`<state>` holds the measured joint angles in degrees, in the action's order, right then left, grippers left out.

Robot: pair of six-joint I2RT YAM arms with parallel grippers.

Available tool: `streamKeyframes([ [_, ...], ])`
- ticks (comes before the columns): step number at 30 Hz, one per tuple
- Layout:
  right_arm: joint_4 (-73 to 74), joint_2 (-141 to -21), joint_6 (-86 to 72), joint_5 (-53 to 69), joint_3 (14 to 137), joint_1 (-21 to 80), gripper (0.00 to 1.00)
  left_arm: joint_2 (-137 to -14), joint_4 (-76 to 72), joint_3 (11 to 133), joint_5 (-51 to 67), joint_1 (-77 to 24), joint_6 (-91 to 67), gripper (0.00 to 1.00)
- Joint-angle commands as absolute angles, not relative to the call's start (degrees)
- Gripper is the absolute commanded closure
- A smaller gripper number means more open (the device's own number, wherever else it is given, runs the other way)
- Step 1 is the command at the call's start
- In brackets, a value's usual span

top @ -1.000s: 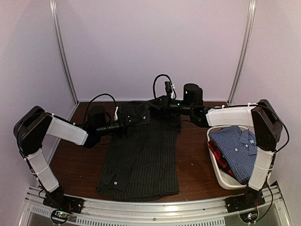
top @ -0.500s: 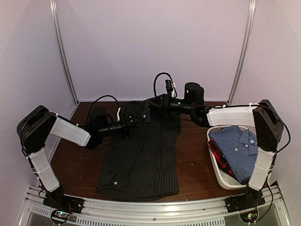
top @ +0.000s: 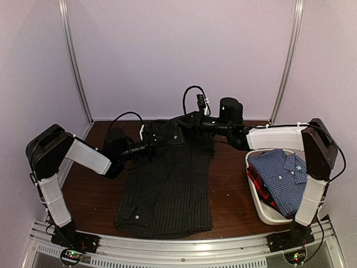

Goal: Fold and stack the long sleeve shirts
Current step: Pass from the right arm to the left

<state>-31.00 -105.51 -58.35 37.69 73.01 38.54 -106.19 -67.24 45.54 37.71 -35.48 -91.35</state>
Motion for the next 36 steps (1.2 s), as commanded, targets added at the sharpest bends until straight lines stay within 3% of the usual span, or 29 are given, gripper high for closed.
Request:
streamKeyframes([
  [1, -28.92, -102.07, -55.35, 36.15, 71.67, 38.93, 1.00, -104.85, -73.87, 45.40, 38.25, -35.77, -93.34, 0.53],
  [8, -23.54, -99.31, -50.42, 32.35, 69.12, 38.99, 1.00, -102.50, -68.02, 45.90, 38.00, -35.68, -90.80, 1.00],
  [16, -16.59, -95.30, -45.11, 27.10, 64.81, 39.06, 1.00, -96.49, -44.18, 48.78, 34.44, -34.54, -78.20, 1.00],
  [22, -10.09, -92.07, -40.29, 20.81, 61.75, 39.03, 0.79, -90.65, -15.31, 56.08, 27.77, -31.74, -61.04, 1.00],
  [28, -2.15, -89.27, -35.95, 14.52, 58.71, 39.57, 0.60, -88.27, -0.92, 59.47, 25.65, -26.91, -52.28, 1.00],
  [36, 4.61, -89.30, -33.91, 7.21, 54.03, 40.24, 0.55, -88.46, 6.80, 60.71, 23.91, -22.37, -46.27, 1.00],
])
